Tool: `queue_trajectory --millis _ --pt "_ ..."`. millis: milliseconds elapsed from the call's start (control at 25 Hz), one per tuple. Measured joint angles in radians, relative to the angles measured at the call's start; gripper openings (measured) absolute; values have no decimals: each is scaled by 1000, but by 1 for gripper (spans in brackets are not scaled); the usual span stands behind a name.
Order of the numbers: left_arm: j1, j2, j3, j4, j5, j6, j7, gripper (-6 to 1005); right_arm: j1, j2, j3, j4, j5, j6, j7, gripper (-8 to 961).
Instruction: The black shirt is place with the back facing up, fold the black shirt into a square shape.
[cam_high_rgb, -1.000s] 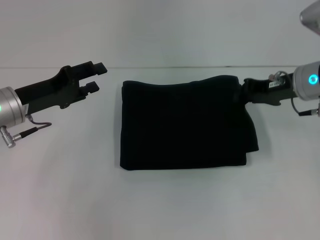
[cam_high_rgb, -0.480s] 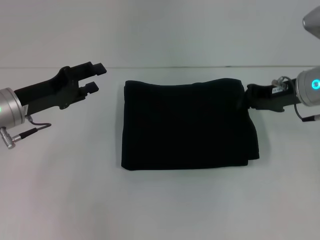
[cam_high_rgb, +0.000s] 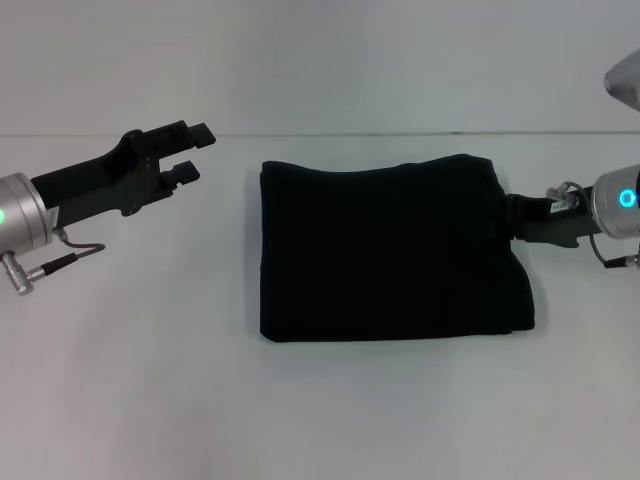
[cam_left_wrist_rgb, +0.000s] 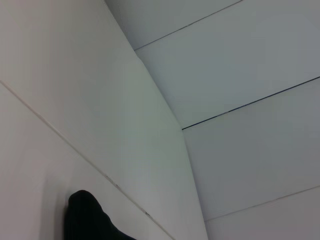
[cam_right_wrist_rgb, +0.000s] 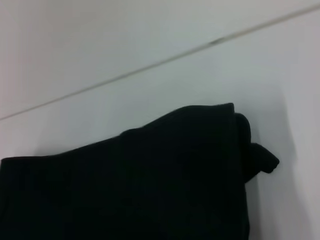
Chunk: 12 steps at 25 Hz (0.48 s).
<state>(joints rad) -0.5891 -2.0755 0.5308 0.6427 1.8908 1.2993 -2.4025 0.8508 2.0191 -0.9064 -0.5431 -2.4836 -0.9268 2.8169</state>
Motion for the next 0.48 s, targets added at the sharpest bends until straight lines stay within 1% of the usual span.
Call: queue_trajectory --millis 200,360,480 --pt "0 0 0 0 -4 0 1 667 1 -4 2 7 0 6 -1 93" --pt "1 0 0 0 -8 0 2 667 -11 -11 17 -42 8 -30 -2 106" --pt "5 0 0 0 -10 0 2 667 -33 -19 28 -99 9 -52 -1 184"
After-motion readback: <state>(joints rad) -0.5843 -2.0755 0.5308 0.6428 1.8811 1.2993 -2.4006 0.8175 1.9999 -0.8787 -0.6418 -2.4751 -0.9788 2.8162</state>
